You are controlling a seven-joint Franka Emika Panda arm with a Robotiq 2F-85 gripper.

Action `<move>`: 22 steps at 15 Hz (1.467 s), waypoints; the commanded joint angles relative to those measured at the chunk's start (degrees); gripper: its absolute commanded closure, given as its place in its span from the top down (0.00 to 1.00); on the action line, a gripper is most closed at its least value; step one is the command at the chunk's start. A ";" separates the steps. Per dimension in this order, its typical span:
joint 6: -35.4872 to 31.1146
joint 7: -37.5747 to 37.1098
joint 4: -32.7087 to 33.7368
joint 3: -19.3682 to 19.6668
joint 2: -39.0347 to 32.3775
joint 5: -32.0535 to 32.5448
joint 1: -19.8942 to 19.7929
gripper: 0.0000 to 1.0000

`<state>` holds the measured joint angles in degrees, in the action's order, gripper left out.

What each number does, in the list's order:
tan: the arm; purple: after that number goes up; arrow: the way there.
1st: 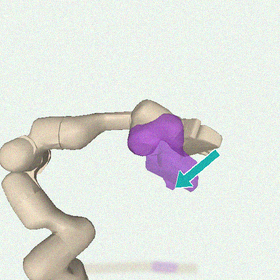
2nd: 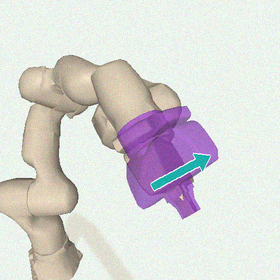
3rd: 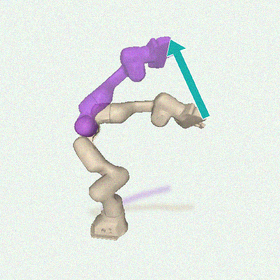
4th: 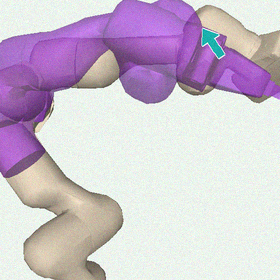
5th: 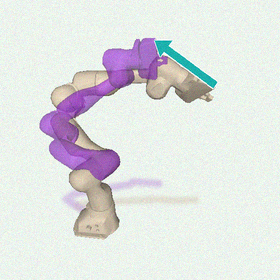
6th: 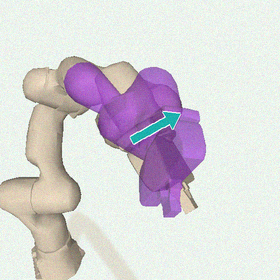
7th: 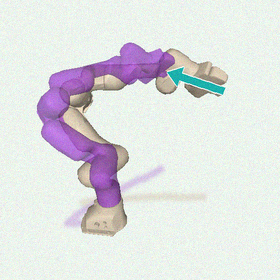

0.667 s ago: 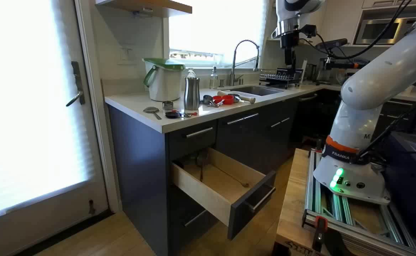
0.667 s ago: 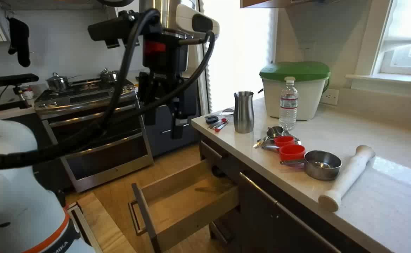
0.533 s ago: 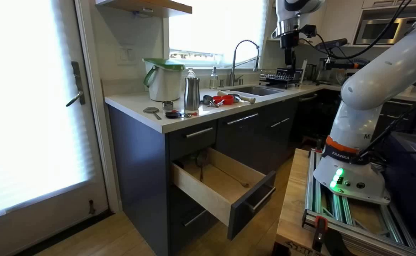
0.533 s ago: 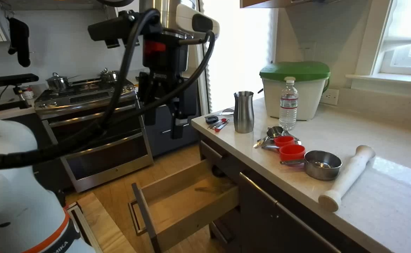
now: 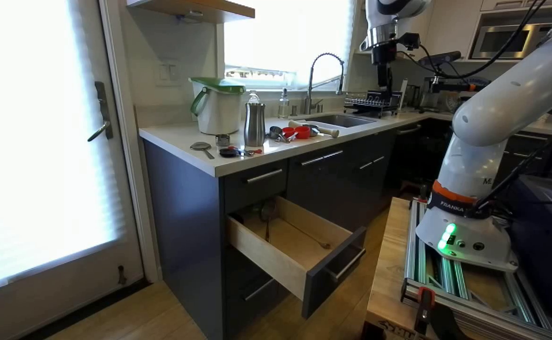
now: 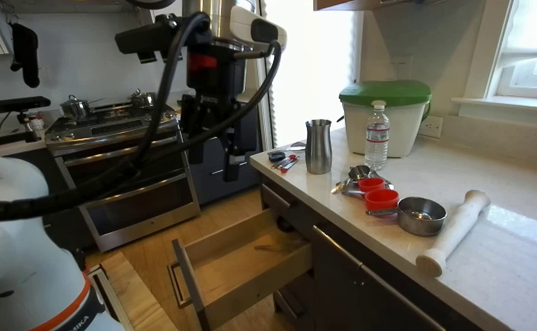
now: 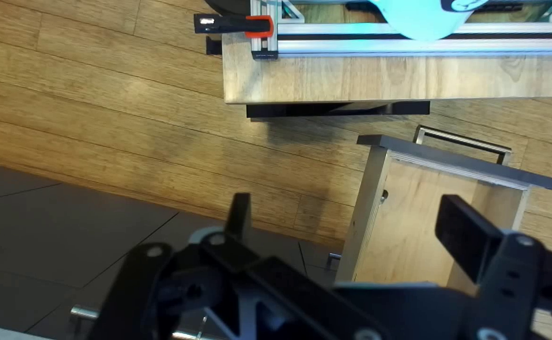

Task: Close the open drawer fully

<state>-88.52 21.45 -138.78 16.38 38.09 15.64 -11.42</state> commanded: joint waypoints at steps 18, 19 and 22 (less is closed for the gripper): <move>-10.99 -6.00 -19.75 -6.98 -6.04 -8.45 7.36 1.00; -10.99 -5.99 -19.72 -6.98 -6.18 -8.46 7.36 1.00; -12.29 -7.65 -19.22 -7.22 -8.02 -9.61 7.55 1.00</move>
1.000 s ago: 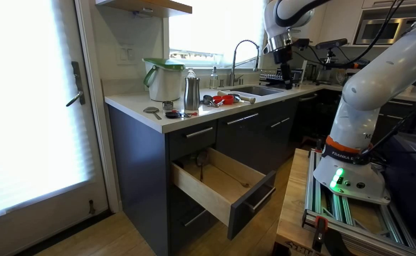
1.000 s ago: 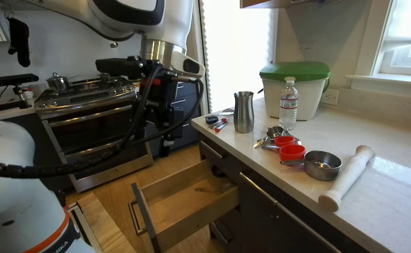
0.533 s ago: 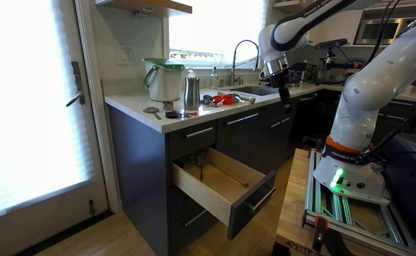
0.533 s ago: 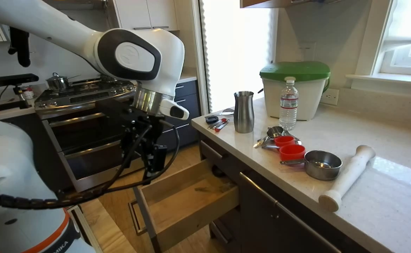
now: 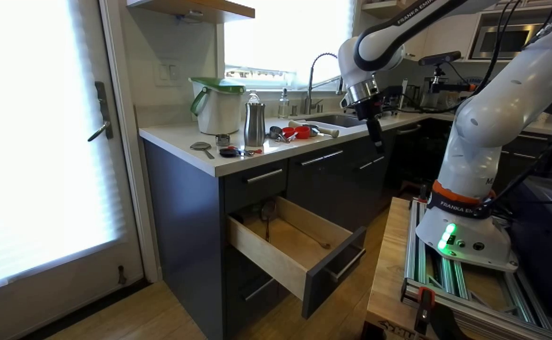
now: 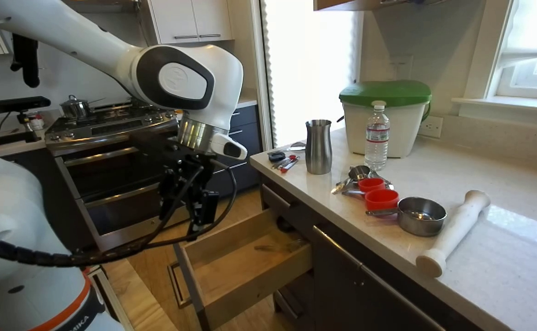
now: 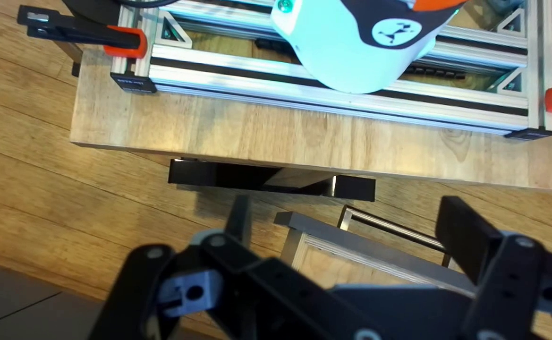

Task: Close the open drawer fully

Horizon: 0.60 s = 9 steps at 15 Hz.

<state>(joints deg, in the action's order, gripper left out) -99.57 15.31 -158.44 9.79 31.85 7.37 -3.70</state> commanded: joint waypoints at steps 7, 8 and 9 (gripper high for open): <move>-12.27 -6.29 0.15 -2.92 -16.42 -10.33 2.21 1.00; -14.28 -6.71 0.12 -3.24 -18.62 -11.70 2.35 1.00; -16.27 -6.55 0.11 -3.42 -21.19 -13.22 2.46 1.00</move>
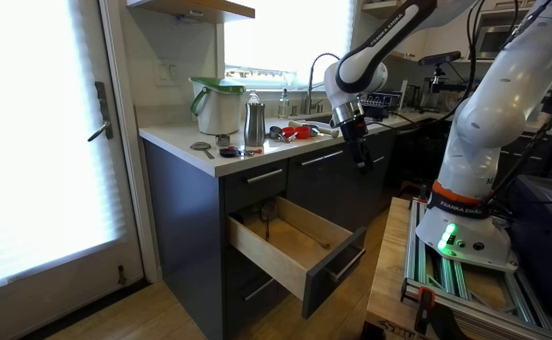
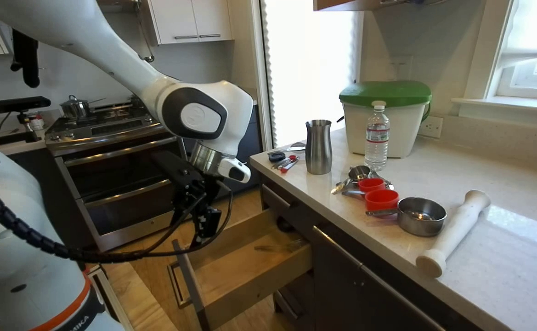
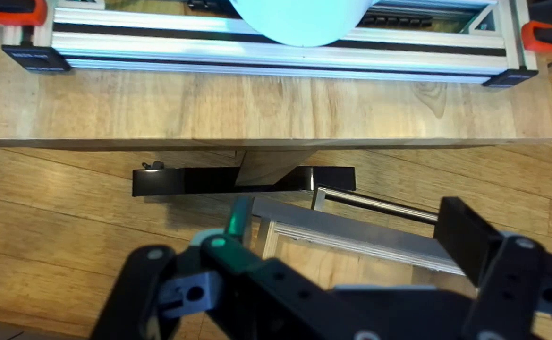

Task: Close the open drawer fully

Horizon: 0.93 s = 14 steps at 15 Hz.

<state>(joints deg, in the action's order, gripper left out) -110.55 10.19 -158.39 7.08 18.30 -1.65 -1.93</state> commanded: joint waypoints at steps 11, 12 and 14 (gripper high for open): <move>-16.88 1.92 0.08 -2.80 -28.53 -14.11 -1.17 1.00; -15.19 -0.08 0.10 -2.58 -25.89 -11.76 -1.21 1.00; -15.75 0.42 0.31 -3.00 -27.95 -12.30 -1.47 1.00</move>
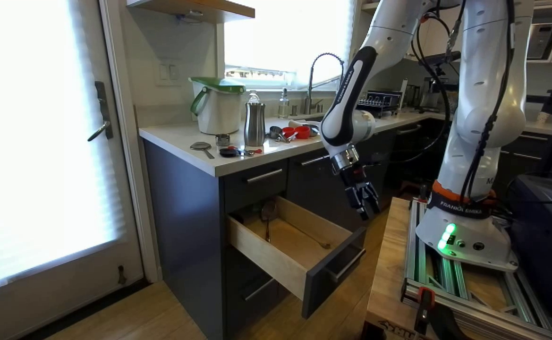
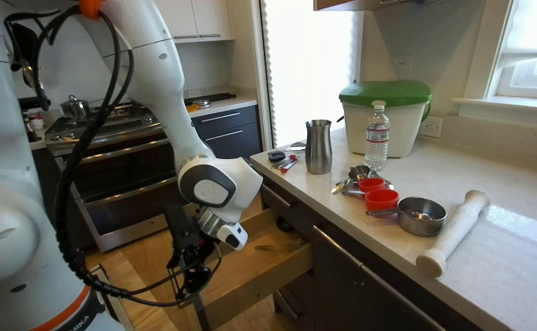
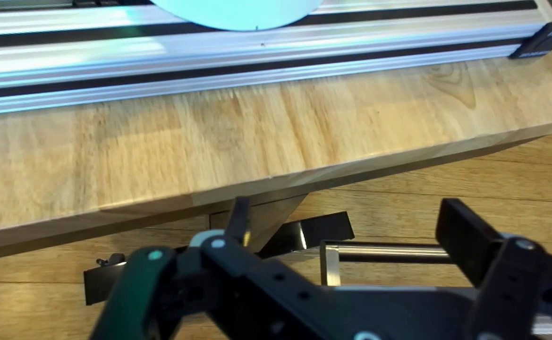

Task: Close the open drawer fully

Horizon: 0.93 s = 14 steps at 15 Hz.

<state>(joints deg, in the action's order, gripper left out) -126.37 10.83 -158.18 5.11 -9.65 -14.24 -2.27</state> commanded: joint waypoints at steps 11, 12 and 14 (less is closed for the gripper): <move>-1.78 -2.40 4.73 -1.92 -9.59 0.25 -1.34 0.92; -1.93 -2.68 5.13 -1.92 -10.54 0.20 -1.44 0.73; -1.71 -2.27 6.03 -2.21 -12.31 -0.27 -1.96 0.58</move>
<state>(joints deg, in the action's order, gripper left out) -127.01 9.18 -154.02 4.06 -18.15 -14.20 -2.79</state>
